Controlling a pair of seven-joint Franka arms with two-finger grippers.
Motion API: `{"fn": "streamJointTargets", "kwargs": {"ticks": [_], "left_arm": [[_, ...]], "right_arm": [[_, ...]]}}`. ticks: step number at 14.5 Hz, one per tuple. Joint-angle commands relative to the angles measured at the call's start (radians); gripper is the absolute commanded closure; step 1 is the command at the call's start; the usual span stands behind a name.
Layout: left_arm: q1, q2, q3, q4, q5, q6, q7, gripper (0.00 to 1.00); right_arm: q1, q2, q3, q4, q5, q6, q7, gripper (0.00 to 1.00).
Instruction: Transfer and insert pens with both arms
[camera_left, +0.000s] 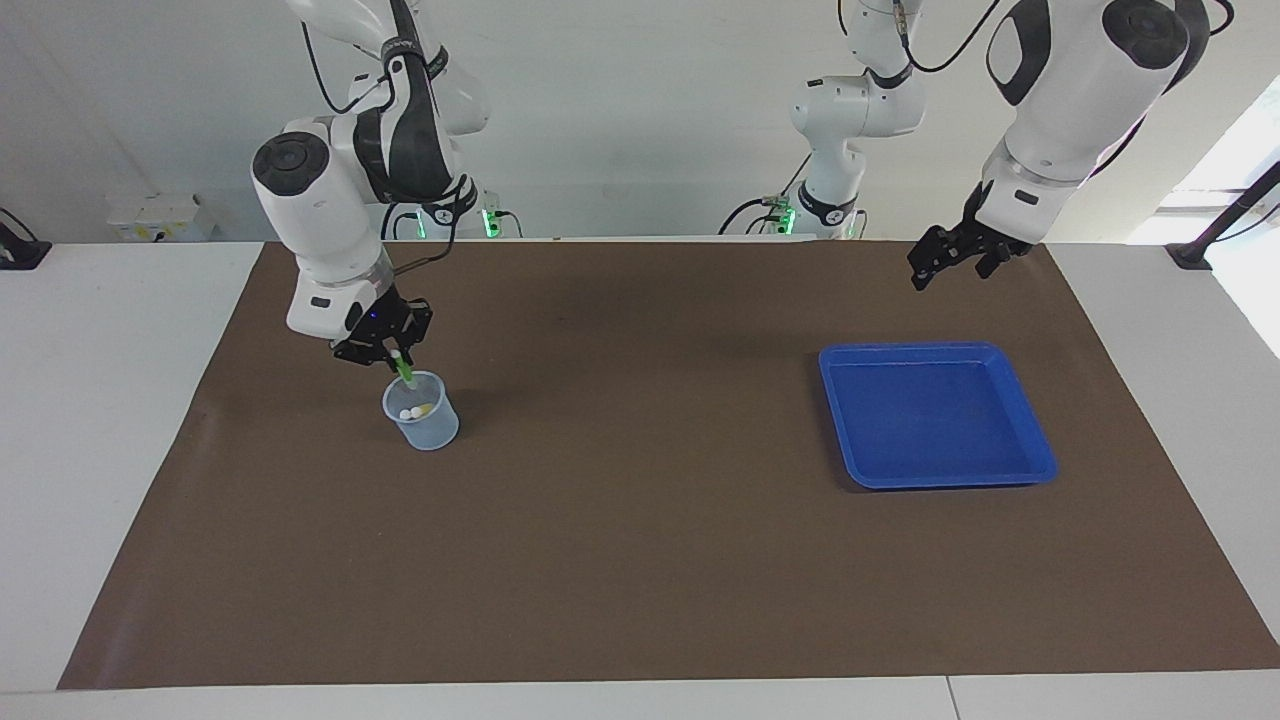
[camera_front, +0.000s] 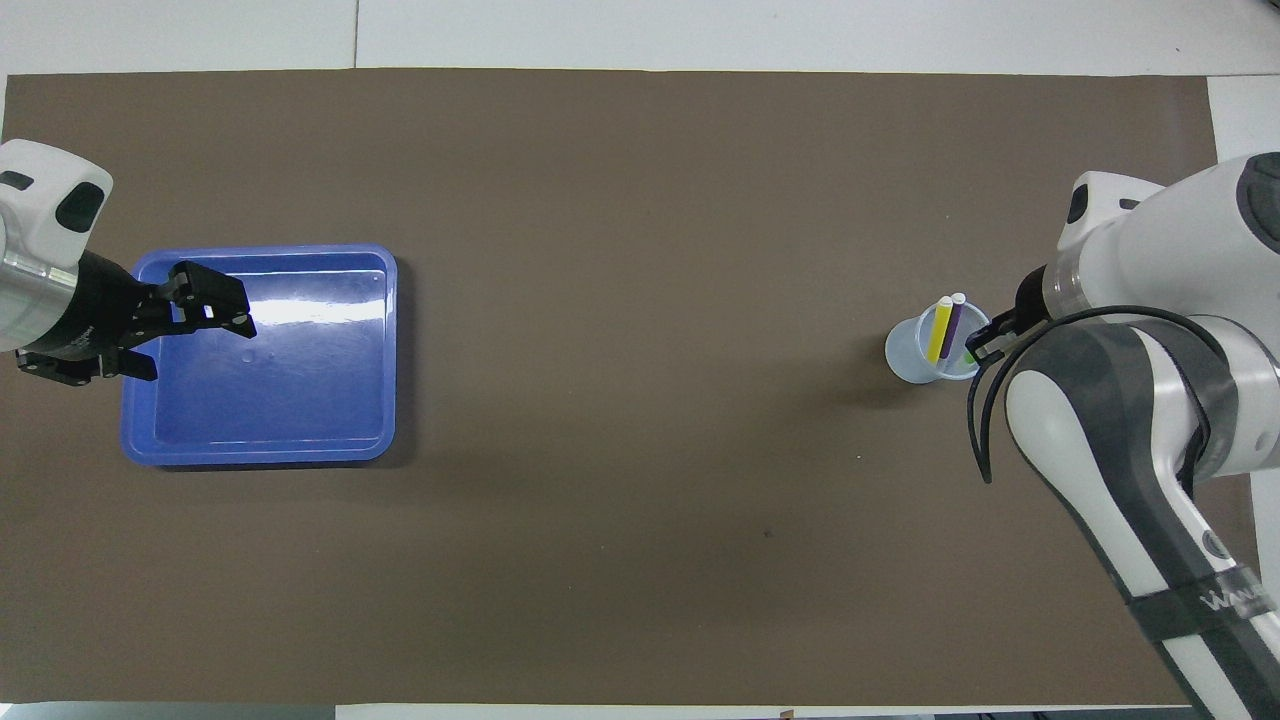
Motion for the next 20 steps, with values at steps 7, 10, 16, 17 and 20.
{"fn": "streamJointTargets", "kwargs": {"ticks": [7, 10, 16, 17, 20], "left_arm": [[-0.015, -0.094, 0.016, -0.112, 0.024, 0.081, 0.157, 0.0], [-0.029, -0.042, 0.048, -0.002, 0.0, -0.002, 0.156, 0.0], [-0.031, 0.0, 0.053, 0.032, 0.003, -0.012, 0.154, 0.0], [-0.027, 0.02, 0.053, 0.038, -0.002, -0.012, 0.156, 0.0], [-0.023, 0.04, 0.051, 0.058, -0.002, -0.034, 0.154, 0.0]], "right_arm": [[-0.008, -0.003, 0.009, 0.063, 0.002, 0.024, 0.023, 0.0], [-0.026, -0.006, 0.006, 0.172, 0.006, -0.133, 0.062, 0.0], [-0.093, -0.072, -0.025, 0.299, 0.005, -0.367, 0.153, 0.0], [-0.112, -0.066, -0.029, 0.322, 0.005, -0.389, 0.153, 0.0], [-0.126, -0.05, -0.06, 0.356, 0.003, -0.429, 0.153, 0.0]]}}
